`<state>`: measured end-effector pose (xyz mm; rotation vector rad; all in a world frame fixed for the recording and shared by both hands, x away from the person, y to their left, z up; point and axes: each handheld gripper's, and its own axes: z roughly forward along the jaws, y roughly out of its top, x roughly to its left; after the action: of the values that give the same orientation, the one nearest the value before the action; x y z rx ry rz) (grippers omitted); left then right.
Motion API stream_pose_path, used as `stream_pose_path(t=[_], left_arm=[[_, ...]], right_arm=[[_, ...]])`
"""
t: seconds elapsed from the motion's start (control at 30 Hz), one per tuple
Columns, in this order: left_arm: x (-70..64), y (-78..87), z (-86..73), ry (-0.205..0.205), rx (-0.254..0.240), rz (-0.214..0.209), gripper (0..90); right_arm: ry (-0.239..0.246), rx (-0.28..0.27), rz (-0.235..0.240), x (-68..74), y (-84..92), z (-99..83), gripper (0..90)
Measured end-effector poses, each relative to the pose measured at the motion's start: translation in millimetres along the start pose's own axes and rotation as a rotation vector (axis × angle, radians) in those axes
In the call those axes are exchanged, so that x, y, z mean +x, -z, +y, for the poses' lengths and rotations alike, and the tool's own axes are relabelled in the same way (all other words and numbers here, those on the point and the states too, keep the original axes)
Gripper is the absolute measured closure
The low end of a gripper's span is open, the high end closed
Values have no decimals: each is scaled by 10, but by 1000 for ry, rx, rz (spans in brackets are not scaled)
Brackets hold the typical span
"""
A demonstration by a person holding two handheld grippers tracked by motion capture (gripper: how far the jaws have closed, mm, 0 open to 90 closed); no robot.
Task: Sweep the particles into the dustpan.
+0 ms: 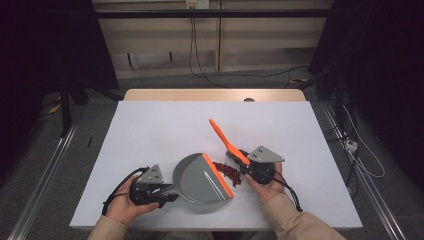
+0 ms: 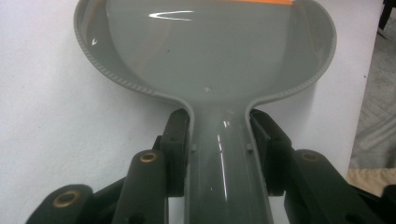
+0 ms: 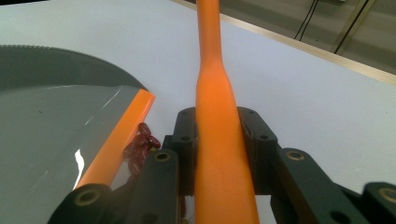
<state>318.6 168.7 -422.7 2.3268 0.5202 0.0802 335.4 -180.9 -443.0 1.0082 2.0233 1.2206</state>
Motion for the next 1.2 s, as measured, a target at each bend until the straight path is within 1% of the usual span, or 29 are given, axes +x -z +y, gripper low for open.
stream_pose_path(t=[0.23, 0.3, 0.33, 0.53, 0.6, 0.7, 0.73, 0.77, 0.8, 0.83, 0.87, 0.9, 0.93, 0.97, 1.0, 1.1, 1.13, 1.17, 1.2], left_arm=[[-5, -10, 1, 11, -4, -2, 627], [-9, -13, 7, 10, 0, 6, 627], [-8, -19, 7, 15, -5, -4, 627], [-7, -28, 8, 18, -4, -6, 627], [-6, -29, 10, 23, -7, -9, 627], [-11, -31, 17, 18, -4, -7, 627], [-21, -38, 20, 20, -1, -4, 627], [-21, -38, 20, 20, -1, -4, 627], [-18, -47, 21, 15, 2, -5, 627], [-18, -47, 21, 15, 2, -5, 627], [-25, -61, 23, 24, -4, -5, 627], [-25, -61, 23, 24, -4, -5, 627], [-31, -68, 31, 25, 1, 3, 627], [-31, -68, 31, 25, 1, 3, 627], [-29, -76, 34, 24, 2, -7, 627], [-36, -83, 36, 28, -1, -8, 627], [-42, -92, 40, 35, -6, -9, 627], [-42, -92, 40, 35, -6, -9, 627], [-49, -99, 45, 35, -3, -8, 627]], right_arm=[[-11, -1, -3, 20, -2, -1, 705], [-10, 0, 2, 25, -4, -1, 705], [-10, 0, -1, 37, -3, -2, 704], [-21, 4, 6, 67, -14, 7, 702], [-33, 6, 11, 90, -20, 12, 702], [-32, 5, 16, 111, -28, 14, 701], [-48, 5, 12, 133, -29, 16, 700], [-55, 3, 20, 141, -33, 17, 699], [-62, 3, 16, 156, -35, 18, 699], [-62, 3, 16, 156, -35, 18, 699], [-61, 3, 22, 192, -50, 21, 696], [-61, 3, 22, 192, -50, 21, 696], [-68, 3, 25, 234, -62, 23, 693], [-68, 3, 25, 234, -62, 23, 693], [-73, 2, 35, 273, -74, 19, 690], [-70, 3, 43, 305, -88, 17, 687], [-81, 3, 45, 328, -92, 17, 686], [-81, 3, 45, 328, -92, 17, 686], [-93, 0, 42, 346, -90, 21, 687]])
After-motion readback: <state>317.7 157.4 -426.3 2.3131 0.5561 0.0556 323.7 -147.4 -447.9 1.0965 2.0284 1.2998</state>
